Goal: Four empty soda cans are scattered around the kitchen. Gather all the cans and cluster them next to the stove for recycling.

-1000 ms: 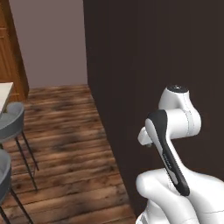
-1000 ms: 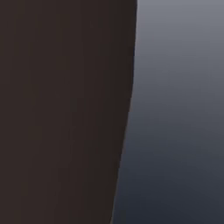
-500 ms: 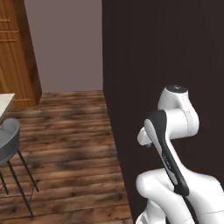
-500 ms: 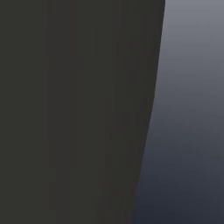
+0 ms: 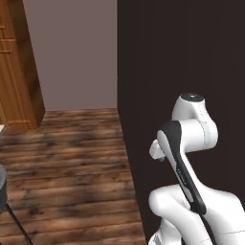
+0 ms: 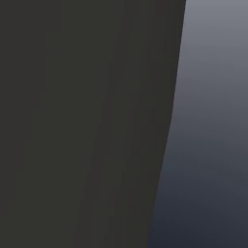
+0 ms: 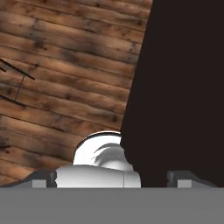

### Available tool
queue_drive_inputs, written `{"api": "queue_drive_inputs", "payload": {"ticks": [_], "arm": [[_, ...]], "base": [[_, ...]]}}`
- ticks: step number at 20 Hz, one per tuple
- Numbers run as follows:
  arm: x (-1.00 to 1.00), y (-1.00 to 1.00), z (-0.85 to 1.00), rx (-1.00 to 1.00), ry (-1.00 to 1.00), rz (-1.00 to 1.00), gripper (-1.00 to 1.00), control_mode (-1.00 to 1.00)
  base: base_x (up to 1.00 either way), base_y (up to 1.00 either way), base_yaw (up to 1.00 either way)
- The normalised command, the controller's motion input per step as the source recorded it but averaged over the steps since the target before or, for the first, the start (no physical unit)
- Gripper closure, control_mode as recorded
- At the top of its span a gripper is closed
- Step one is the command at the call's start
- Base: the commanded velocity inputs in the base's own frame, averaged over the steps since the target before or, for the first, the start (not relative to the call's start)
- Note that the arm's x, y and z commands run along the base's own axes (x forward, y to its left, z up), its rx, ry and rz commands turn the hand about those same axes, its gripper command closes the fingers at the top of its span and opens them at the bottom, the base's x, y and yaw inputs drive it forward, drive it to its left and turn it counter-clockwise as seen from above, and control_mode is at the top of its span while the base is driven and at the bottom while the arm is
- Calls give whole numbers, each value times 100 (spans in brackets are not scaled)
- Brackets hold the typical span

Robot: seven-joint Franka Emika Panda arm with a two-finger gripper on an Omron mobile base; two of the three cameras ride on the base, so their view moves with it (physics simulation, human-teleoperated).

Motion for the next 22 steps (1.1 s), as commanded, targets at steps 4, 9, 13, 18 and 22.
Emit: {"api": "queue_drive_inputs", "payload": {"ticks": [4, 9, 13, 18, 22], "arm": [[0, 0, 0, 0, 0, 0, -100, 100], [0, 0, 0, 0, 0, 0, -100, 100], [0, 0, 0, 0, 0, 0, -100, 100], [0, 0, 0, 0, 0, 0, -100, 100], [0, 0, 0, 0, 0, 0, -100, 100]], "base": [[100, 0, 0], [100, 0, 0], [100, 0, 0], [100, 1, 6], [100, 2, 32]]}}
